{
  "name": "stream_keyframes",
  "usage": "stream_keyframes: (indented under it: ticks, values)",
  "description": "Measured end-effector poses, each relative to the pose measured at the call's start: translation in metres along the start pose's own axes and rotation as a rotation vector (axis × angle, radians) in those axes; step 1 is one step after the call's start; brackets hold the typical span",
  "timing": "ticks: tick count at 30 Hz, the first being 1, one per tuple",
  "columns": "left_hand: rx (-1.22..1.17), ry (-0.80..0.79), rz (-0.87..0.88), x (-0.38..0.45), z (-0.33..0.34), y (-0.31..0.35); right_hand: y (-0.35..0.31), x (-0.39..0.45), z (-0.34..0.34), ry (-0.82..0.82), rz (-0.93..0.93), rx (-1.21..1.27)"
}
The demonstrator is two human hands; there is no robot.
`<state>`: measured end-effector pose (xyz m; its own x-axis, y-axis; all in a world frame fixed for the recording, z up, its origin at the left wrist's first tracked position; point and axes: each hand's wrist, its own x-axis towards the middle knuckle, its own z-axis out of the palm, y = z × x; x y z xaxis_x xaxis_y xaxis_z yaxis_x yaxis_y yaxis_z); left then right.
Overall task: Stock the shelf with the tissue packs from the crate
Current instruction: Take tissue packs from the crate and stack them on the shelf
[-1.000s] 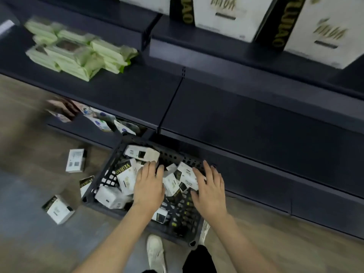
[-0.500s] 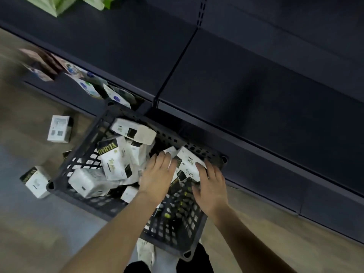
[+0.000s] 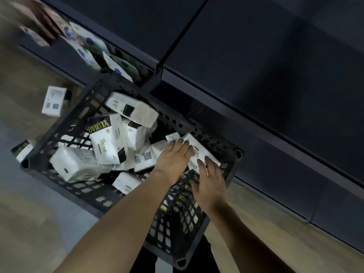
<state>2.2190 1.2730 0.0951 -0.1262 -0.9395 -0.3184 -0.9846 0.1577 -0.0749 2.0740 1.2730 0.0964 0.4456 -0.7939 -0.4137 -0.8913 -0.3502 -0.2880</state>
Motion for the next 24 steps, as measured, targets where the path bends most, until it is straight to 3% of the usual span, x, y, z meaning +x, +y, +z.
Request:
stream_keyframes:
  ticks: [2,7,14,19,24]
  values:
    - [-0.021,-0.081,0.033,0.009,0.007,0.005,0.004,0.001,0.008,0.043,-0.011,-0.018]
    - [-0.061,-0.116,0.068,0.036,0.014,0.013,0.011,0.008,0.015,0.159,-0.035,-0.064]
    - [0.003,-0.19,0.121,0.063,0.031,0.017,0.007,0.012,0.017,0.127,0.022,-0.112]
    - [0.147,-0.149,0.07,0.068,0.039,0.023,0.009,0.012,0.019,0.133,0.021,-0.095]
    - [0.026,-0.163,0.09,0.062,0.039,0.013,0.007,0.011,0.013,0.158,0.02,-0.034]
